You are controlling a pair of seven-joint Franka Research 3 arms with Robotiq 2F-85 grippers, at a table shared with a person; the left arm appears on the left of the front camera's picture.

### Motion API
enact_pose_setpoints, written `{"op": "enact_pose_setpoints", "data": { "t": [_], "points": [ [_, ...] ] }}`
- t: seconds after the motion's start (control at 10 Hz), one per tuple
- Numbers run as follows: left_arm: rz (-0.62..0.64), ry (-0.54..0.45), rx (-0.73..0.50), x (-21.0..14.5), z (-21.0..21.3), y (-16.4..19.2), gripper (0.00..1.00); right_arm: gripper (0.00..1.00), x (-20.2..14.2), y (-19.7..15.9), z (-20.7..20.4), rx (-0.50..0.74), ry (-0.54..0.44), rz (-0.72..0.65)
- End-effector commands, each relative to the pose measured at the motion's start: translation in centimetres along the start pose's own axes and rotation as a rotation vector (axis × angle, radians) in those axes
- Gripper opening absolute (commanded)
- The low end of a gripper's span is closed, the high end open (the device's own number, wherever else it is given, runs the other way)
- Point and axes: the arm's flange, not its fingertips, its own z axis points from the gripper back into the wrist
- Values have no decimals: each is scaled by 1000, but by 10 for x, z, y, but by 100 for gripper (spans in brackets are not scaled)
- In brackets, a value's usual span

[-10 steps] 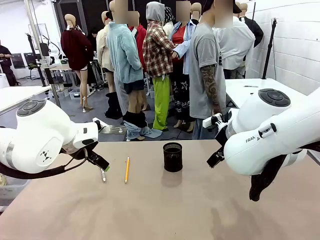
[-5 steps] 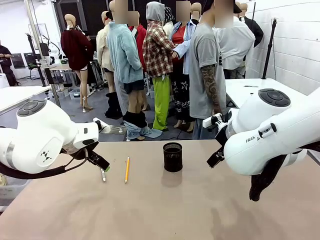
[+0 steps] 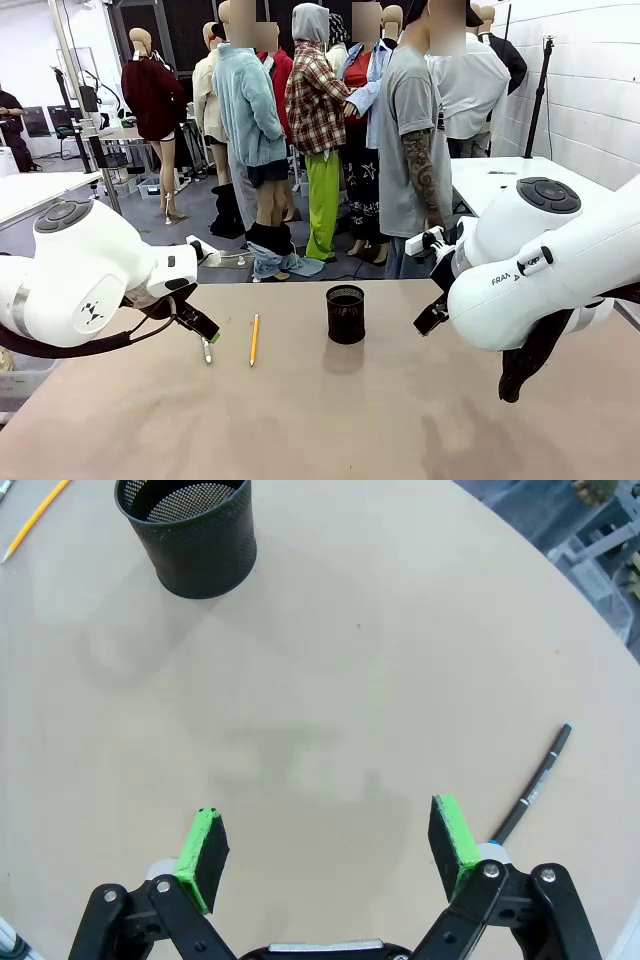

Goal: Place the pens into the pen holder.
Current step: Pick up a writing instrument from the table and place it into the Pen holder.

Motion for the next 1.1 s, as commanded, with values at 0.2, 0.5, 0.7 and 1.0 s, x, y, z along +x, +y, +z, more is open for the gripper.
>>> {"op": "enact_pose_setpoints", "data": {
  "t": [0.2, 0.5, 0.7, 1.0],
  "points": [
    [7, -173, 38, -14, 78, 37, 100, 100, -10, -27, 73, -82, -181, -57],
    [26, -238, 138, -81, 157, 65, 100, 100, -91, -72, 168, -355, -255, -238],
    [85, -233, 196, -143, 191, 88, 100, 100, -159, -92, 220, -508, -243, -417],
    [391, -136, 285, -231, 206, 130, 100, 100, -250, -107, 244, -625, -217, -687]
  ]
}}
